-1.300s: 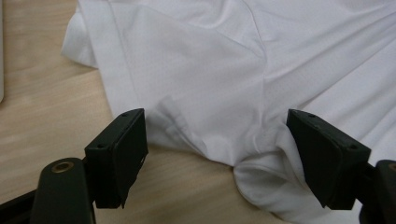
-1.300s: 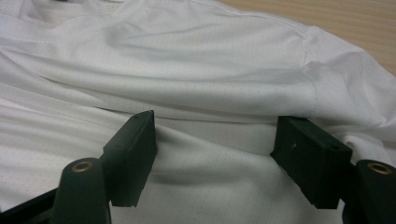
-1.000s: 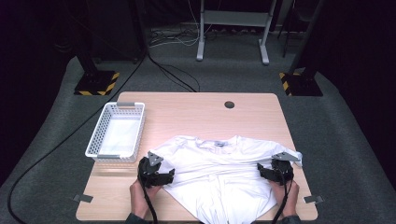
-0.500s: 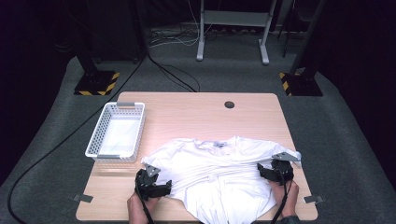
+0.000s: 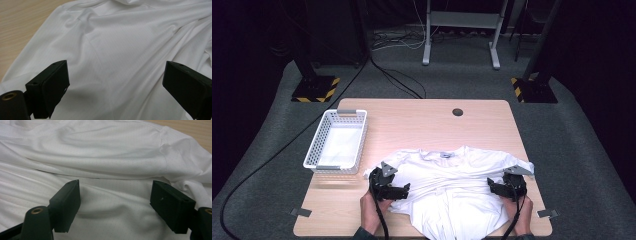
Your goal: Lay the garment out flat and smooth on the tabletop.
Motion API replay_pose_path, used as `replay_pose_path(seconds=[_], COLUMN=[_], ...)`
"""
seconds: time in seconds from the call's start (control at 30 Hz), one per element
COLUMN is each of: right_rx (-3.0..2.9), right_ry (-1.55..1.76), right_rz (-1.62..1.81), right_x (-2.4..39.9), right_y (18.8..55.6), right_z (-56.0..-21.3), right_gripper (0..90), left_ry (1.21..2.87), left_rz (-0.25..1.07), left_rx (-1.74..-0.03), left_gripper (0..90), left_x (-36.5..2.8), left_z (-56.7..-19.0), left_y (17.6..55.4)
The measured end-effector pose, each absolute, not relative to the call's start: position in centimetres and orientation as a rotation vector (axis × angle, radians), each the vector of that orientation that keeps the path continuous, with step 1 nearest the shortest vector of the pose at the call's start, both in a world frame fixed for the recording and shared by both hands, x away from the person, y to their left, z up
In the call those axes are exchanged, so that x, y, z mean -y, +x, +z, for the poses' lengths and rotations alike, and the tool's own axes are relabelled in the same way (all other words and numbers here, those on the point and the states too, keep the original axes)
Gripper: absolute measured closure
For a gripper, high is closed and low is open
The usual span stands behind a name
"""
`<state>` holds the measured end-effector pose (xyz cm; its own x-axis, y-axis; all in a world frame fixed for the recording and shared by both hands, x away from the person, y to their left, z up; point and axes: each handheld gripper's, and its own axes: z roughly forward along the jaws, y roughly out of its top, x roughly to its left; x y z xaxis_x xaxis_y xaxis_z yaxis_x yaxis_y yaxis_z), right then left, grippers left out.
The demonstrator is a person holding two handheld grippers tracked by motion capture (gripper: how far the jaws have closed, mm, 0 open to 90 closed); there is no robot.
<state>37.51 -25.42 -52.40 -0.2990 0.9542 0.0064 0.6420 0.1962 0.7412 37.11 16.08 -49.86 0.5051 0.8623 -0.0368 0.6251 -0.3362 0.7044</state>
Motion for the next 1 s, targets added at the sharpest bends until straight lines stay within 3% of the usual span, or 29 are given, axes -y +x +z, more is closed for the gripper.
replay_pose_path(seconds=[0.1,0.2,0.37,0.47,0.6,1.0], right_rx=[-2.04,-2.087,-2.064,-2.126,-2.228,-2.198], right_ry=[1.483,1.501,1.5,1.412,1.41,1.47], right_rz=[0.891,0.848,0.907,0.956,0.908,0.838], right_x=[25.5,25.8,26.1,23.6,22.0,22.7], right_y=[37.3,37.6,37.8,39.3,41.3,43.7], right_z=[-52.3,-52.1,-51.0,-49.1,-50.3,-51.5], right_gripper=[17.6,5.7,5.8,5.5,7.2,9.1], left_ry=[2.099,2.098,2.099,2.138,2.154,2.176], left_rz=[0.442,0.427,0.429,0.404,0.384,0.37], left_rx=[-1.213,-1.202,-1.161,-1.131,-1.144,-1.179], left_gripper=[3.1,2.4,2.4,2.0,3.4,4.0], left_x=[-15.8,-16.1,-15.6,-14.8,-14.6,-15.8], left_z=[-50.6,-51.1,-50.5,-50.5,-51.0,-51.8], left_y=[38.1,38.7,39.2,39.7,40.2,42.7])
